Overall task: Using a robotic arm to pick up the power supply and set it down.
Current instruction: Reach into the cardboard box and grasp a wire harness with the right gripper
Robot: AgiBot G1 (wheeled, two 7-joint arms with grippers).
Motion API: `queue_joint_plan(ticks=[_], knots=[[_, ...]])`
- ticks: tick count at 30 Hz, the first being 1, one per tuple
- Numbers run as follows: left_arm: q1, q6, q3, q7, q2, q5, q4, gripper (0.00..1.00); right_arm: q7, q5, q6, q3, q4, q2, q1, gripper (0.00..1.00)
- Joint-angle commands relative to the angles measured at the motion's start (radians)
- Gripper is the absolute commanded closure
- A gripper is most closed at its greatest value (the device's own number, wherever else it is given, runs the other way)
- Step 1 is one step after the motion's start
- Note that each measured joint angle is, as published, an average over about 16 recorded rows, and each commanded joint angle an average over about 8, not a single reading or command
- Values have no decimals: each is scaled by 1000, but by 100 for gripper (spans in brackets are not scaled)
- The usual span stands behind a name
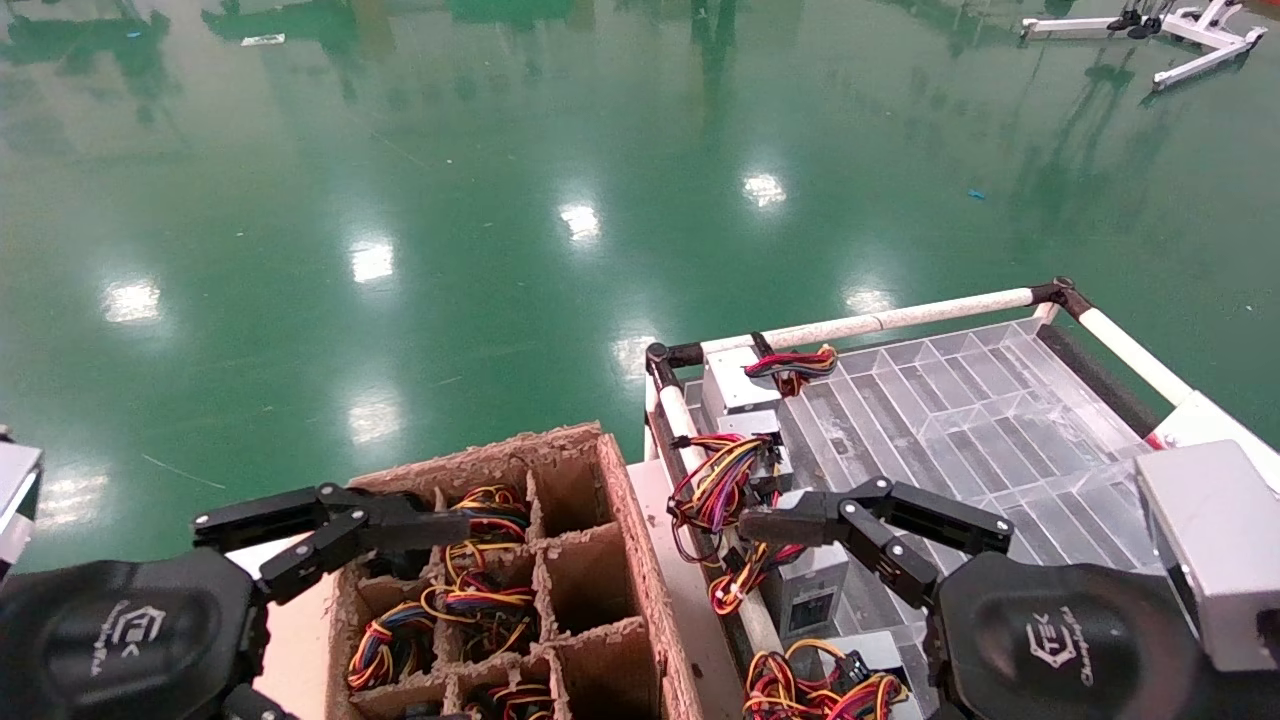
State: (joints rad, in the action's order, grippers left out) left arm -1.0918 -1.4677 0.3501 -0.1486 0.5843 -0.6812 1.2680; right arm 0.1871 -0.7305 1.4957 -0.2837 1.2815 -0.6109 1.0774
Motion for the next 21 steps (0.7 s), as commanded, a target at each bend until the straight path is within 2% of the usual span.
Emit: queue_joint_plan(ticks=[1, 7, 11, 16, 21], knots=[[0, 0, 0, 0, 0, 0, 0, 100, 0, 0, 0, 0, 0, 0, 0, 0], [0, 0, 0, 0, 0, 0, 0, 100, 0, -2, -1, -1, -1, -1, 0, 0], [0, 0, 0, 0, 0, 0, 0, 100, -2, -44, -19, -18, -9, -16, 20, 0], [0, 0, 0, 0, 0, 0, 0, 100, -6, -179, -68, -70, -49, -72, 103, 0], [0, 0, 0, 0, 0, 0, 0, 100, -30, -347, -117, -141, -119, -162, 213, 0]])
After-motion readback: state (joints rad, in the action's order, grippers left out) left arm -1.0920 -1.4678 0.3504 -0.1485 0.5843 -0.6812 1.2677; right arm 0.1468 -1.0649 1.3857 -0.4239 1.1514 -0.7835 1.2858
